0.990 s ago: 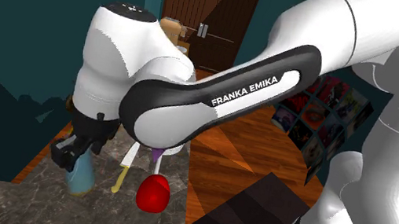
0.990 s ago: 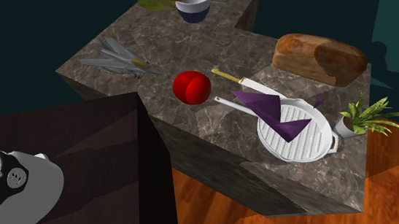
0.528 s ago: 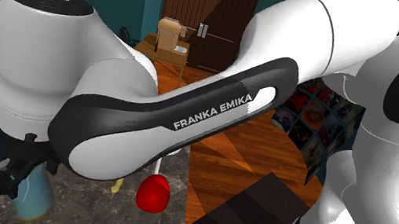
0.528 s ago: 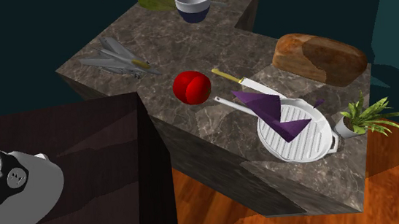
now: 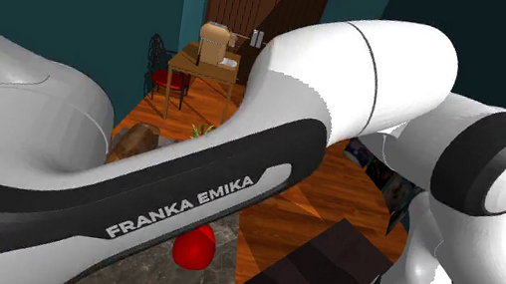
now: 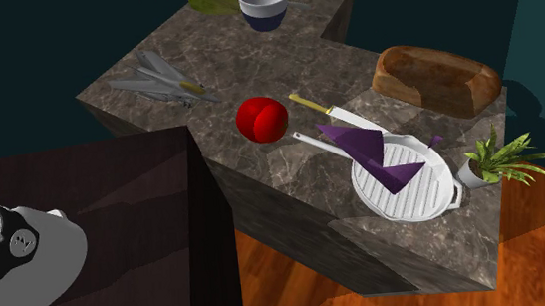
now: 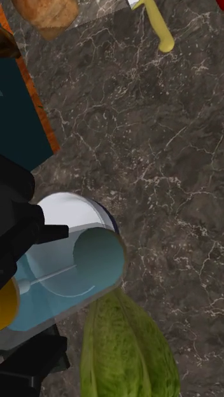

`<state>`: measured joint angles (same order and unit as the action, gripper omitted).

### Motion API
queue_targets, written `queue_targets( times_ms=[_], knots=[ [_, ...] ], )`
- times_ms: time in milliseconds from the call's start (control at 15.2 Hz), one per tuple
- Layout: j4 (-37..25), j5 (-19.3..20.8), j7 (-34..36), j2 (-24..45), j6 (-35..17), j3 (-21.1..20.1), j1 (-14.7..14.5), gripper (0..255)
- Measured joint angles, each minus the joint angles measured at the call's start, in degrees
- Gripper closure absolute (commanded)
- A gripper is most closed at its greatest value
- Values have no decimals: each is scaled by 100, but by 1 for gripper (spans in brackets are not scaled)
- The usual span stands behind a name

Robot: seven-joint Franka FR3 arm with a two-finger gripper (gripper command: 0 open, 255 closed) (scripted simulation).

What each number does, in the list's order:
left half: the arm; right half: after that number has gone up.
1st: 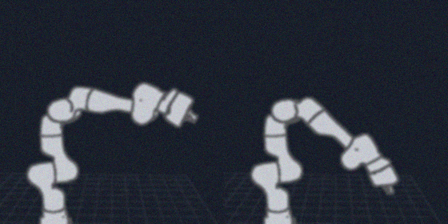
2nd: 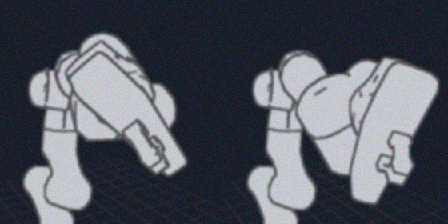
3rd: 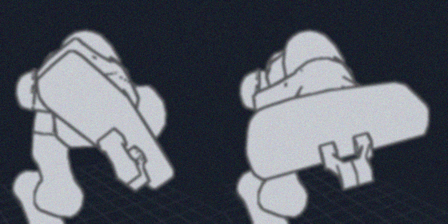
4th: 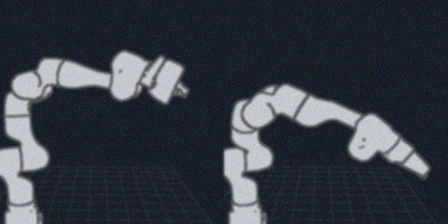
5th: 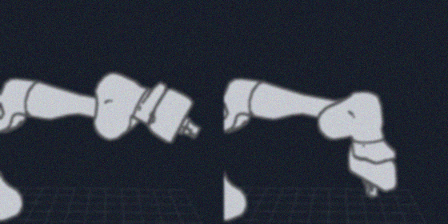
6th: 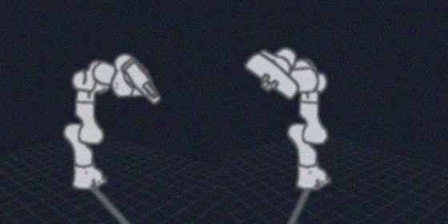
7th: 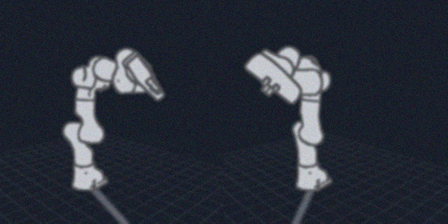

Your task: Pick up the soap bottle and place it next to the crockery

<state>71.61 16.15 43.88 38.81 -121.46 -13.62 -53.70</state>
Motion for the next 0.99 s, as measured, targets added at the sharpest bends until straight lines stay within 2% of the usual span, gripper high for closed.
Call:
queue_targets(
  times_ms=[198, 990],
  knots=[
    [-118, 44, 64, 190, -65, 25, -71, 255],
    [230, 171, 209, 540, -752, 112, -87, 255]
  ],
)
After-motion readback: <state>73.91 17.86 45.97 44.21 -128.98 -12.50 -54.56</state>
